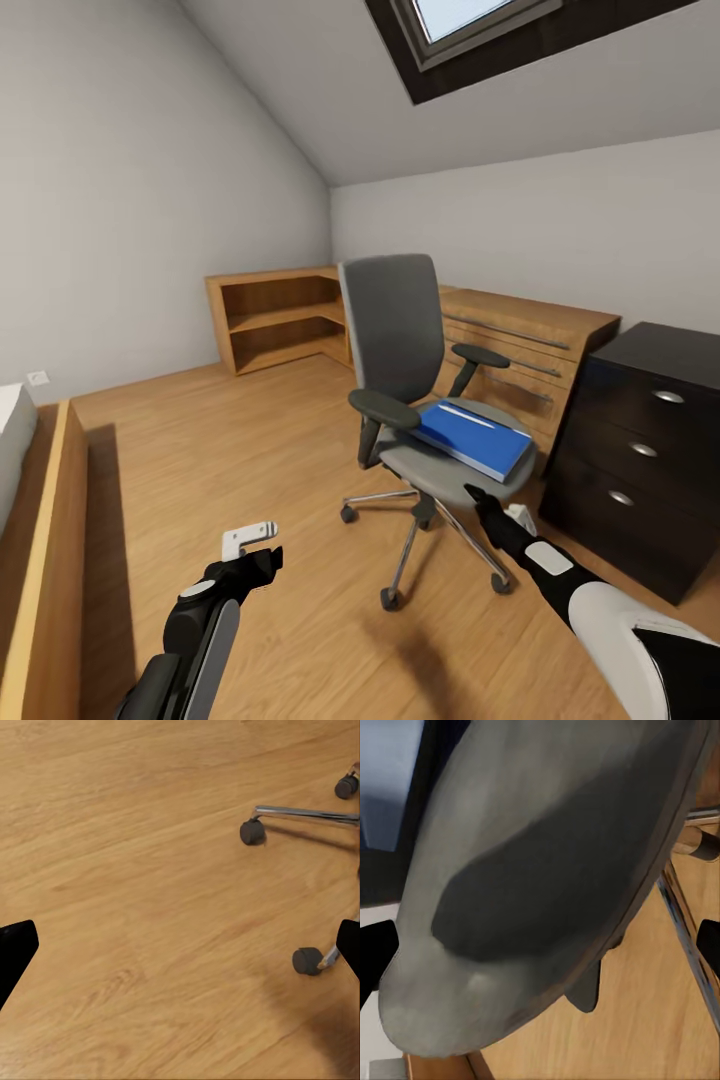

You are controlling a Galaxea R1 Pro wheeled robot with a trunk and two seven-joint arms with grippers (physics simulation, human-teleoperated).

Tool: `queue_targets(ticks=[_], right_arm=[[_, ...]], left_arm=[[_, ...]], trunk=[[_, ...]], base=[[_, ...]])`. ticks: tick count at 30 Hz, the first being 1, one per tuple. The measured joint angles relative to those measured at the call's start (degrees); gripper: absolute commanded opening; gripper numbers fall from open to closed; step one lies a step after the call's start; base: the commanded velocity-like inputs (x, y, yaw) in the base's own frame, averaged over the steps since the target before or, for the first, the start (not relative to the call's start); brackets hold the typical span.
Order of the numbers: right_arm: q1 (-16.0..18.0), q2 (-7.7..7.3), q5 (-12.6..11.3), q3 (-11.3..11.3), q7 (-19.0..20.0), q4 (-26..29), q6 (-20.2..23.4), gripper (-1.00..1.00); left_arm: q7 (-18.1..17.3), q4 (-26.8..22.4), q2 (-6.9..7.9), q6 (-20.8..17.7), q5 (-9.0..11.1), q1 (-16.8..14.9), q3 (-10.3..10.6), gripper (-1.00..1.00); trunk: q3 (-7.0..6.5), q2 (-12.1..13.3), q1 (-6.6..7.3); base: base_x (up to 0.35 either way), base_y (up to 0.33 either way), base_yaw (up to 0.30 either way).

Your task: In the bedroom, organize the workspace by keeping the computer under the desk, ensuring the monitor is on the desk, placing the keyboard on the desk next to the monitor, placing the mouse on the desk next to the keyboard, moving the folder from the swivel chair onto the desk next to the mouse, stacking the notebook on top of the folder with the pen on top of the notebook, and positioning the swivel chair next to the desk.

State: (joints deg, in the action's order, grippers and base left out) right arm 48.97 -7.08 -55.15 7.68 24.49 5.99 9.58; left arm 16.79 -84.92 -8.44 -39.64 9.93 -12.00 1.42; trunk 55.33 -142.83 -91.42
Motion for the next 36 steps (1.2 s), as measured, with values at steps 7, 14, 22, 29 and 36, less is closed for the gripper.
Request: queue_targets(ticks=[7, 14, 22, 29, 36], right_arm=[[-0.1, -0.02, 0.35, 0.72, -0.17, 0.0, -0.08, 1.0], [-0.08, -0.03, 0.05, 0.82, -0.45, 0.12, 0.11, 1.0], [-0.09, -0.03, 0.06, 0.55, -0.28, 0.1, 0.09, 1.0], [-0.08, -0.04, 0.05, 1.06, -0.64, 0.13, 0.08, 1.0], [-0.08, -0.05, 0.13, 1.16, -0.66, 0.13, 0.08, 1.0]], left_arm=[[0.0, -0.01, 0.03, 0.0, -0.04, 0.01, 0.02, 1.0], [0.0, -0.01, 0.09, 0.0, -0.07, 0.0, 0.02, 1.0], [0.0, -0.01, 0.09, 0.0, -0.02, 0.03, 0.02, 1.0], [0.0, -0.02, 0.09, 0.0, 0.01, 0.01, 0.01, 1.0], [0.0, -0.02, 0.09, -0.01, 0.01, 0.02, 0.01, 1.0]], trunk=[[0.01, -0.01, 0.0], [0.0, 0.0, 0.0], [0.0, 0.0, 0.01], [0.0, -0.01, 0.01], [0.01, -0.01, 0.01]], base=[[0.312, 0.0, 0.0], [0.316, 0.0, 0.0], [0.32, 0.0, 0.0], [0.32, 0.0, 0.0], [0.32, 0.0, 0.0]])
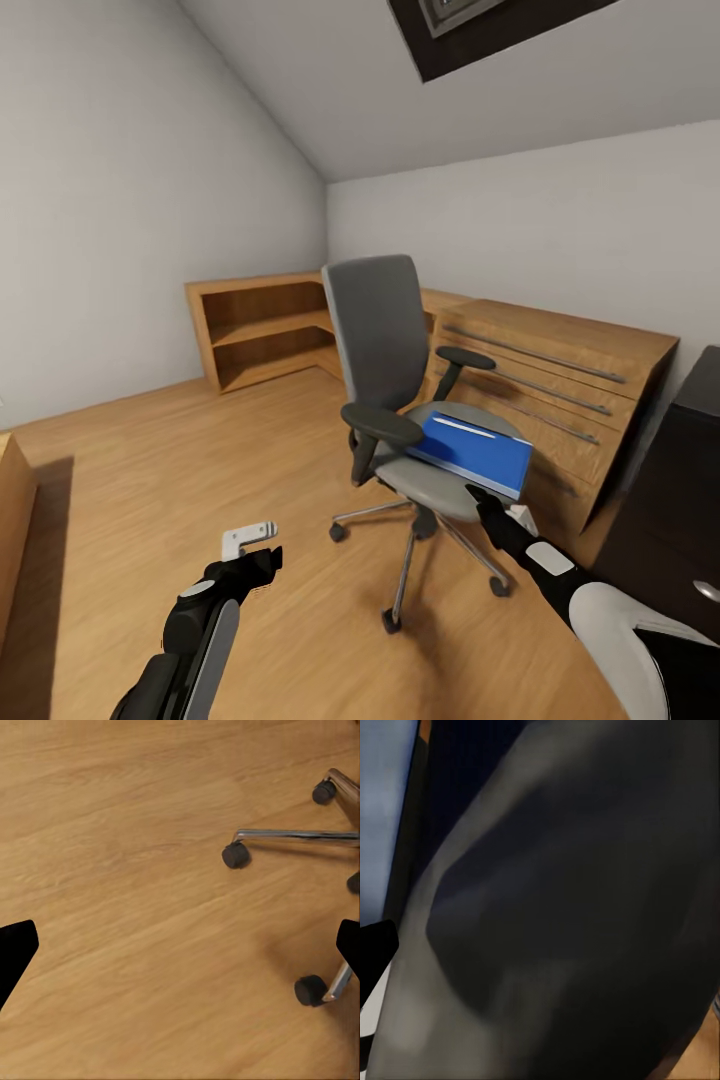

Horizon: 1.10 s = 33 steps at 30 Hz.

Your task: In the bedroom, organize the workspace by keeping the computer under the desk, ensuring the monitor is on the desk, placing the keyboard on the desk next to the monitor, placing the mouse on the desk next to the keyboard, moving the folder from the swivel chair onto the desk next to the mouse, stacking the notebook on top of the folder with the pen on top of the notebook, and positioning the swivel chair next to the desk.

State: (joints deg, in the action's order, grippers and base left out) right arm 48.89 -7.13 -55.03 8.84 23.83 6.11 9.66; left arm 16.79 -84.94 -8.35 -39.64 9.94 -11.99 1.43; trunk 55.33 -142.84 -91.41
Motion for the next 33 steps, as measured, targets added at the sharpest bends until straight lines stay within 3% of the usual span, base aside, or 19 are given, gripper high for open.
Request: queue_targets(ticks=[5, 19, 23, 33], right_arm=[[-0.01, 0.01, -0.1, -0.04, 0.01, 0.01, 0.03, 1.0], [0.02, 0.06, -0.02, 0.1, 0.04, -0.03, -0.15, 1.0], [0.0, 0.05, 0.2, 0.66, -0.12, -0.08, -0.29, 1.0], [0.0, 0.01, 0.2, -0.63, -0.13, -0.1, -0.23, 1.0]], left_arm=[[0.01, 0.0, 0.0, 0.0, 0.0, -0.01, 0.0, 1.0], [0.04, 0.01, 0.0, 0.0, -0.06, -0.01, 0.01, 1.0], [0.0, -0.01, 0.0, 0.0, -0.03, 0.01, 0.0, 1.0], [0.0, 0.01, 0.0, 0.0, 0.0, -0.02, 0.01, 1.0]], trunk=[[0.0, 0.0, -0.02], [-0.01, 0.01, -0.04], [-0.07, 0.01, -0.04], [-0.3, 0.02, -0.05]], base=[[0.216, 0.0, 0.0], [0.013, 0.0, 0.003], [0.0, 0.0, 0.137], [0.0, 0.0, 0.117]])
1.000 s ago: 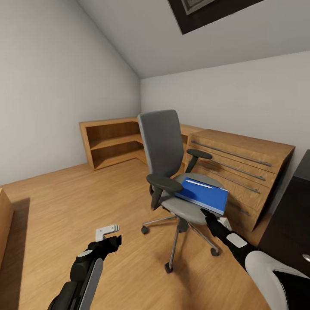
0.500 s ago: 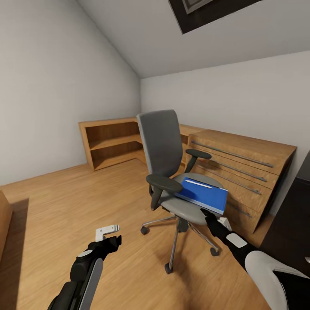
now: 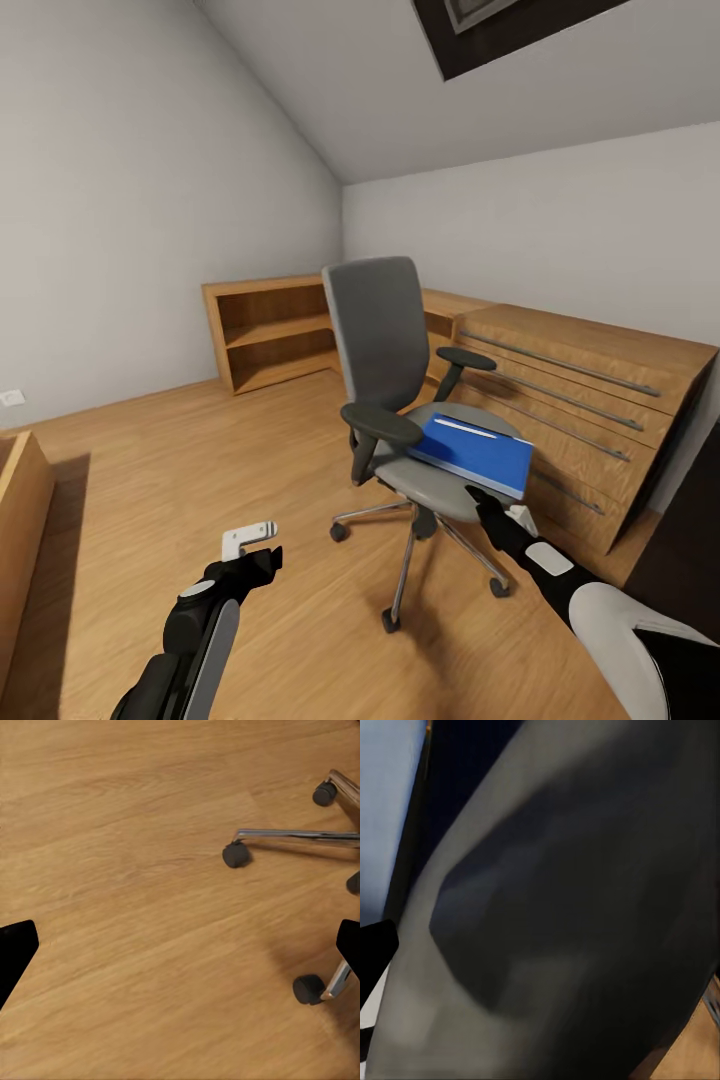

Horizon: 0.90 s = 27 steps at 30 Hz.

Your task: In the bedroom, organize the workspace by keeping the computer under the desk, ensuring the monitor is on the desk, placing the keyboard on the desk next to the monitor, placing the mouse on the desk next to the keyboard, moving the folder from the swivel chair onto the desk next to the mouse, stacking the notebook on top of the folder with the pen on top of the notebook, and positioning the swivel chair next to the desk.

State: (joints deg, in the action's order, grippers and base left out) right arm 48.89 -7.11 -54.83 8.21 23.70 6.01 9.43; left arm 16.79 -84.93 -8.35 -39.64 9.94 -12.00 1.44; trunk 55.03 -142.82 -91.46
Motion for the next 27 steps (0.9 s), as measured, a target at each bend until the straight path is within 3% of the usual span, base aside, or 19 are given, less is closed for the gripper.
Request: queue_targets(ticks=[15, 27], right_arm=[[-0.01, -0.06, 0.09, -0.11, 0.02, -0.02, 0.05, 1.0], [-0.05, 0.0, 0.32, -1.28, -0.13, -0.12, -0.1, 1.0]], left_arm=[[-0.02, 0.0, 0.0, 0.0, 0.0, 0.0, 0.0, 1.0], [0.0, 0.0, 0.0, 0.0, -0.02, 0.0, 0.0, 1.0]], trunk=[[0.0, 0.0, 0.0], [0.01, 0.01, -0.03]], base=[[0.032, 0.008, 0.002], [-0.29, 0.0, 0.0]])
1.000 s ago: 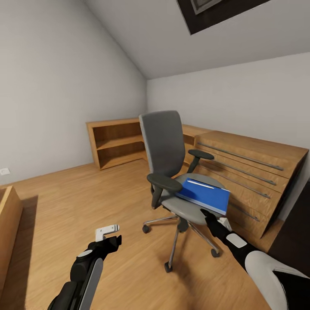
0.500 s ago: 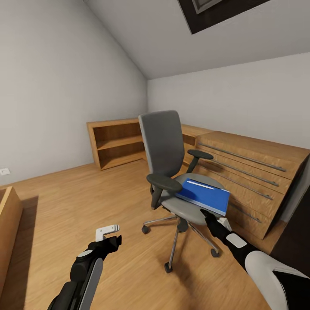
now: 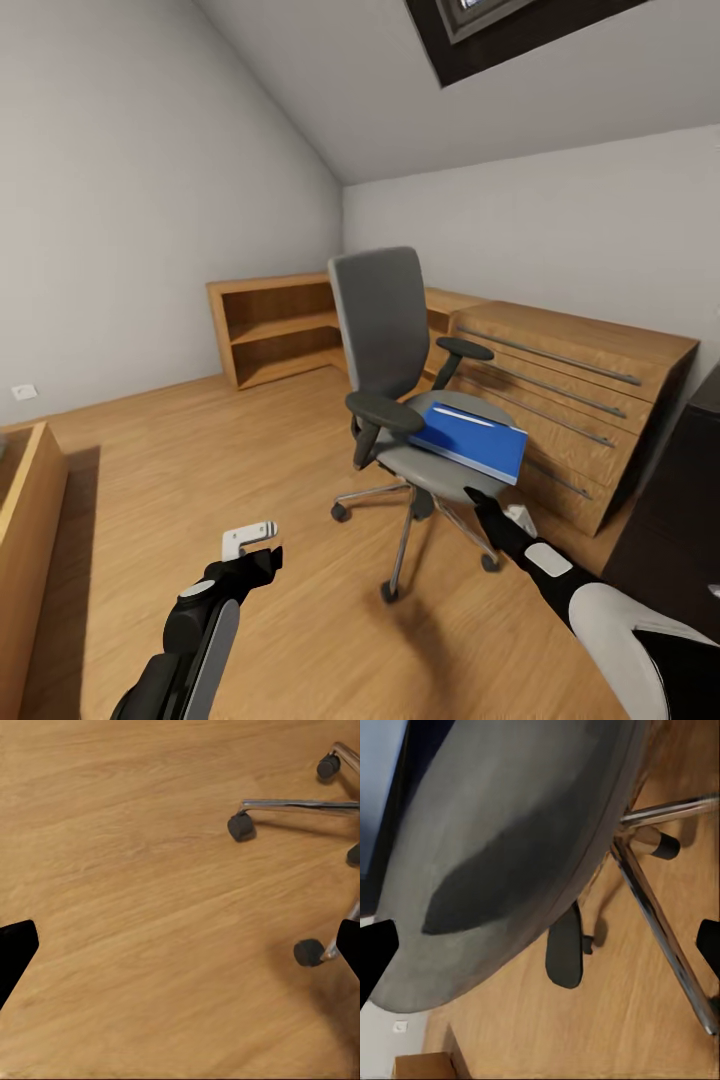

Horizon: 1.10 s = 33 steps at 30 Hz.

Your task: In the bedroom, organize the workspace by keeping the computer under the desk, ensuring the monitor is on the desk, placing the keyboard on the desk next to the monitor, placing the mouse on the desk next to the keyboard, moving the folder from the swivel chair onto the desk next to the mouse, stacking the notebook on top of the folder with the pen on top of the notebook, and positioning the swivel chair next to the desk.

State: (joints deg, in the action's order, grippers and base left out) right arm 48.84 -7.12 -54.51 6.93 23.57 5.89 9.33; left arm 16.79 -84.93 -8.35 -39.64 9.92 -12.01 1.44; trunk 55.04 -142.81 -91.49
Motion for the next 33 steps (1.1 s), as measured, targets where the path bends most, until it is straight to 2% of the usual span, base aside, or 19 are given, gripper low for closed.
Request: queue_targets(ticks=[22, 33], right_arm=[[0.0, 0.0, 0.0, -0.1, 0.03, 0.0, -0.05, 1.0], [0.01, 0.0, 0.03, -0.09, 0.0, 0.0, -0.07, 1.0]], left_arm=[[0.0, 0.0, 0.0, 0.0, 0.02, 0.0, 0.0, 1.0], [0.0, 0.0, 0.0, 0.0, 0.02, 0.0, 0.0, 1.0]], trunk=[[0.0, 0.0, 0.03], [-1.97, 4.4, 2.44]], base=[[-0.024, 0.0, 0.0], [0.0, 0.0, 0.0]])
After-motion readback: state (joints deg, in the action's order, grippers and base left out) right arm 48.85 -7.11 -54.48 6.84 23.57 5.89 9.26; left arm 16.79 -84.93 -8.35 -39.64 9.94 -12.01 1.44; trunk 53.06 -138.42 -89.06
